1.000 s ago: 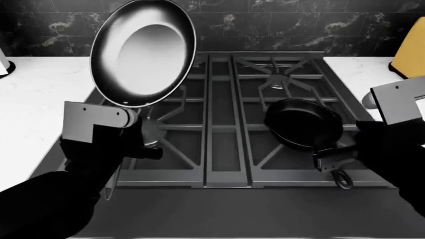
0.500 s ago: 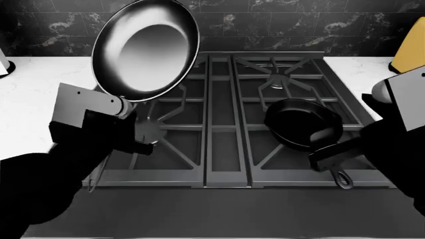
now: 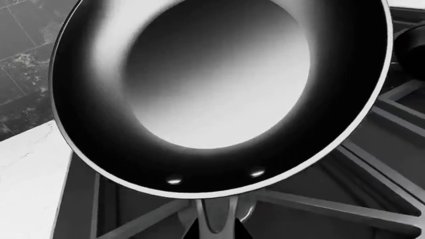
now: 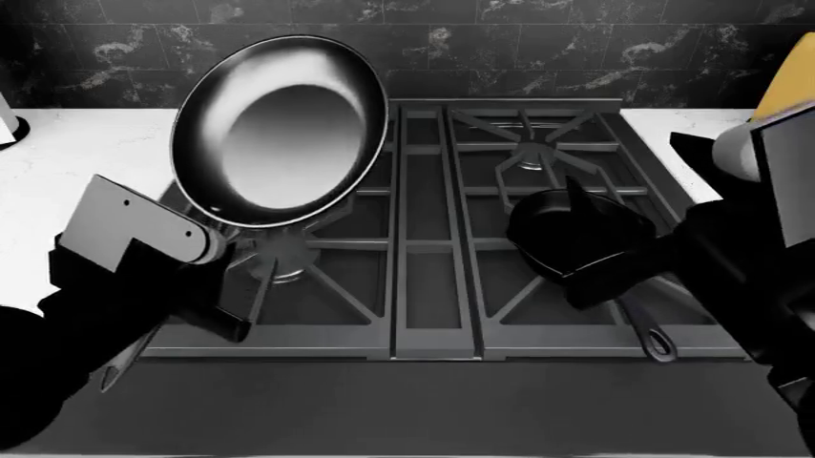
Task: Place both pans onto different burners. Then place the bell pepper and the pork loin on different pans.
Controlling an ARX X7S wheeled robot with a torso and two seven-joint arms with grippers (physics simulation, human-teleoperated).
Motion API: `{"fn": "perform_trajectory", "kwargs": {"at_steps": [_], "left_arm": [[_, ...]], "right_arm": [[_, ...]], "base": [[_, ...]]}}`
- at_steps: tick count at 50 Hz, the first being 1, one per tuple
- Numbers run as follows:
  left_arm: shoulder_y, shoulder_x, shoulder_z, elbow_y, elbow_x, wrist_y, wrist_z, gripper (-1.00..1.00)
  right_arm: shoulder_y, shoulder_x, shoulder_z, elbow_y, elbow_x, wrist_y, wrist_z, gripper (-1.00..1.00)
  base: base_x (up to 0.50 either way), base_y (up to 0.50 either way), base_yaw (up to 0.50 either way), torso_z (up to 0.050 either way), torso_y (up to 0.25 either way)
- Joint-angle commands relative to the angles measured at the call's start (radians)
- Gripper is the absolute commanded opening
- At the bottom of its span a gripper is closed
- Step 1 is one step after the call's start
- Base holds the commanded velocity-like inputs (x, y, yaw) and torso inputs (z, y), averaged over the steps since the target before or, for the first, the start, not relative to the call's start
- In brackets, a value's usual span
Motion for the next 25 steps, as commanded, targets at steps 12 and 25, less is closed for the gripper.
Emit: {"fn": "perform_trajectory", "kwargs": {"at_steps": [12, 25], "left_arm": [[-0.004, -0.031, 0.053, -0.03, 0.097, -0.009, 0.097, -1.0], [0.005, -0.027, 0.073, -0.049, 0.093, -0.032, 0.091, -1.0]], "right_arm": [[-0.161, -0.031, 0.108, -0.072, -0.202, -0.164, -0.159, 1.0], [-0.231, -0.031, 0.126, -0.067, -0.254, -0.201, -0.188, 1.0]], "base": [[0.0, 0.0, 0.0, 0.0, 0.001], [0.0, 0.0, 0.0, 0.001, 0.002]]}}
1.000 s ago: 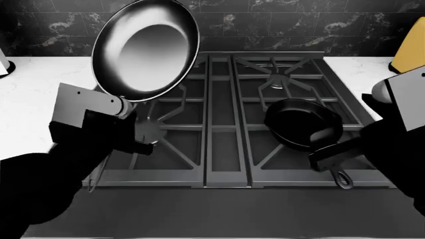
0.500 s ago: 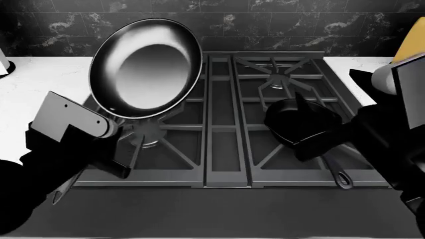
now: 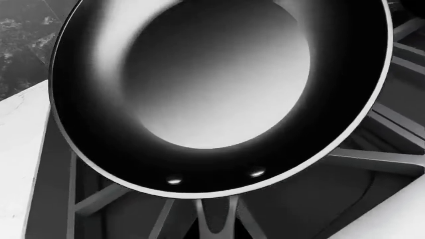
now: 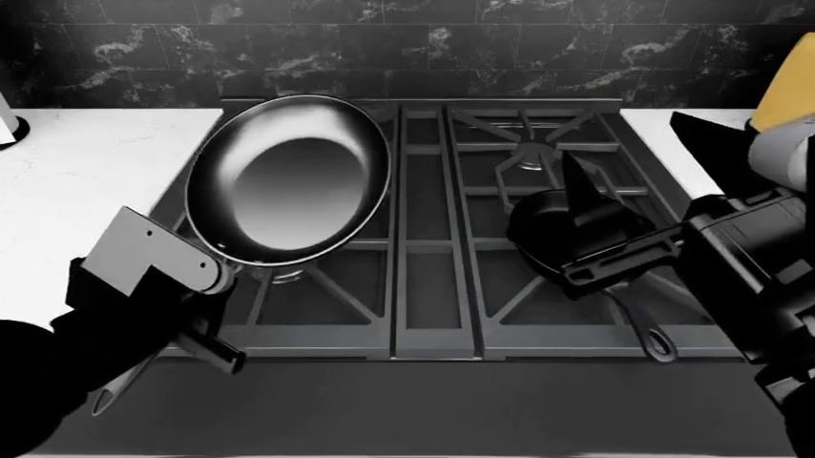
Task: Place both pans onto different burners. Then place the bell pepper and the pork loin on different pans.
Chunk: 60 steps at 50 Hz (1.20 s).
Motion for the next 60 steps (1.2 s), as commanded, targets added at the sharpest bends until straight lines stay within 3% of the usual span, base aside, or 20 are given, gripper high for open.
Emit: {"fn": "perform_trajectory", "kwargs": {"at_steps": [1, 34, 60], "left_arm": [[-0.017, 0.004, 0.0, -0.012, 0.039, -0.017, -0.003, -1.0], [-0.024, 0.012, 0.029, -0.075, 0.041, -0.066, -0.03, -1.0], [-0.106, 0.036, 0.078, -0.087, 0.024, -0.176, -0.048, -1.0]], "right_arm": [[-0.055, -0.01, 0.018, -0.005, -0.055, -0.041, -0.043, 1.0], [-0.101, -0.032, 0.0, 0.0, -0.113, -0.068, -0.092, 1.0], [-0.193, -0.028, 0.031, 0.004, -0.159, -0.134, -0.138, 1.0]], "base": [[0.0, 0.0, 0.0, 0.0, 0.0], [0.0, 0.0, 0.0, 0.0, 0.001], [0.0, 0.0, 0.0, 0.0, 0.001]]}}
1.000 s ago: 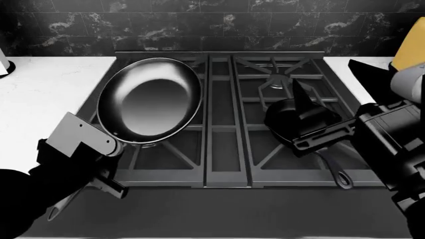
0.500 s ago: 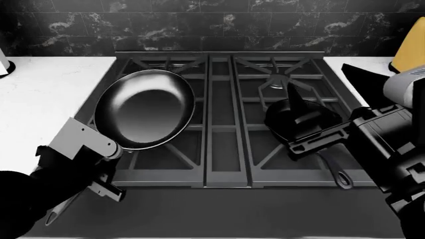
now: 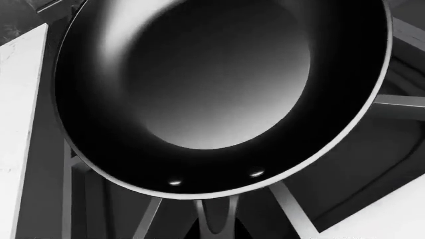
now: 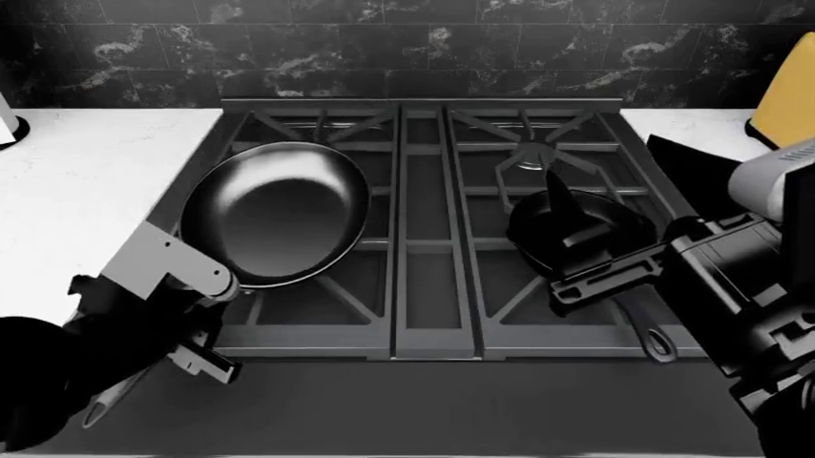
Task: Place both pans onto different burners. Then place the bell pepper and the pork loin on different pans.
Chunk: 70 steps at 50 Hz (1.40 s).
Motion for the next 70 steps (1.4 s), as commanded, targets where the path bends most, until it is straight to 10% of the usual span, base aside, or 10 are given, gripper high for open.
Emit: {"fn": "perform_trajectory", "kwargs": {"at_steps": [1, 6, 7, 70], "left_arm": [[-0.041, 0.003, -0.003, 0.007, 0.012, -0.048, -0.027, -1.0], [-0.048, -0.002, -0.005, 0.02, -0.005, -0.062, -0.032, -1.0], [-0.048, -0.004, -0.008, 0.027, -0.011, -0.065, -0.036, 1.0], [0.037, 0.132, -0.415, 0.253, -0.295, 0.303, -0.161, 1.0]], "right_arm": [[-0.036, -0.002, 0.011, 0.007, -0.024, -0.029, -0.025, 1.0], [-0.047, -0.001, 0.017, 0.008, -0.03, -0.038, -0.031, 1.0], [-0.051, -0.002, 0.017, 0.009, -0.033, -0.041, -0.033, 1.0], [0.22, 0.003, -0.073, -0.025, 0.199, 0.107, 0.137, 1.0]], "base": [[0.0, 0.0, 0.0, 0.0, 0.0], [0.0, 0.0, 0.0, 0.0, 0.0], [0.0, 0.0, 0.0, 0.0, 0.0], [0.0, 0.0, 0.0, 0.0, 0.0]]}}
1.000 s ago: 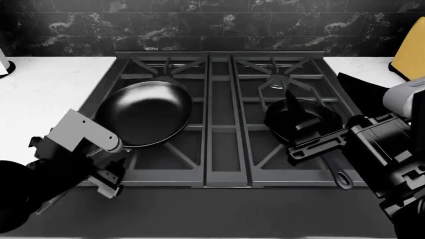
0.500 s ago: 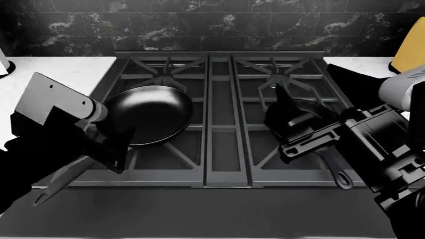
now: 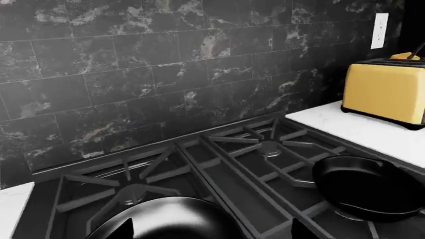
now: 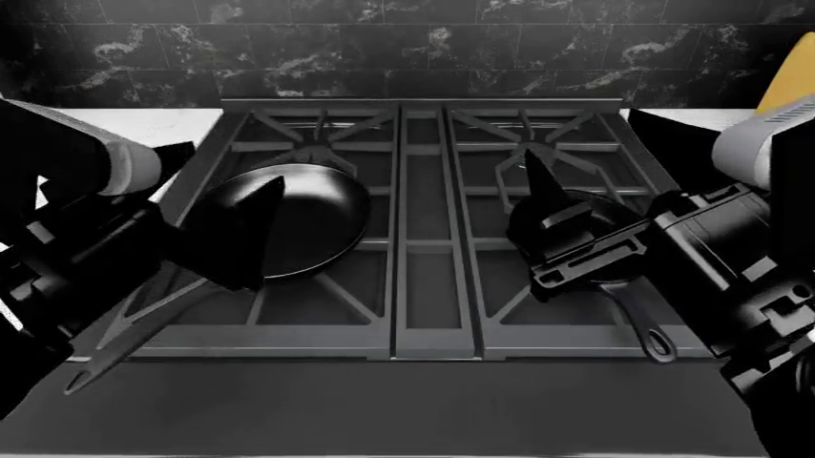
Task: Place both pans onto different burners. Then place the bell pepper and the pork loin on different pans.
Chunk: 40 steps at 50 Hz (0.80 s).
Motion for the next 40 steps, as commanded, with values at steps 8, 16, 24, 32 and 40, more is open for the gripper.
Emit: {"fn": "perform_trajectory", "kwargs": {"at_steps": [8, 16, 24, 32, 40], "left_arm": [[0.051, 0.068, -0.047, 0.077, 0.063, 0.106, -0.037, 1.0], [0.071, 0.068, -0.064, 0.089, 0.06, 0.126, -0.029, 1.0], [0.079, 0.069, -0.064, 0.09, 0.058, 0.132, -0.016, 1.0], [0.072, 0.063, -0.064, 0.101, 0.044, 0.129, -0.024, 1.0], [0.06, 0.068, -0.058, 0.1, 0.038, 0.129, -0.024, 1.0]], "right_arm": [[0.062, 0.049, 0.01, -0.058, 0.134, 0.029, 0.11, 1.0], [0.078, 0.04, 0.008, -0.051, 0.144, 0.025, 0.119, 1.0], [0.103, 0.042, -0.007, -0.055, 0.158, 0.043, 0.142, 1.0], [0.091, 0.05, 0.003, -0.063, 0.157, 0.032, 0.144, 1.0], [0.087, 0.049, 0.001, -0.059, 0.155, 0.03, 0.144, 1.0]], "base": [[0.0, 0.0, 0.0, 0.0, 0.0], [0.03, -0.44, 0.0, 0.0, 0.0], [0.05, -0.5, 0.0, 0.0, 0.0], [0.03, -0.5, 0.0, 0.0, 0.0], [0.0, -0.5, 0.0, 0.0, 0.0]]}}
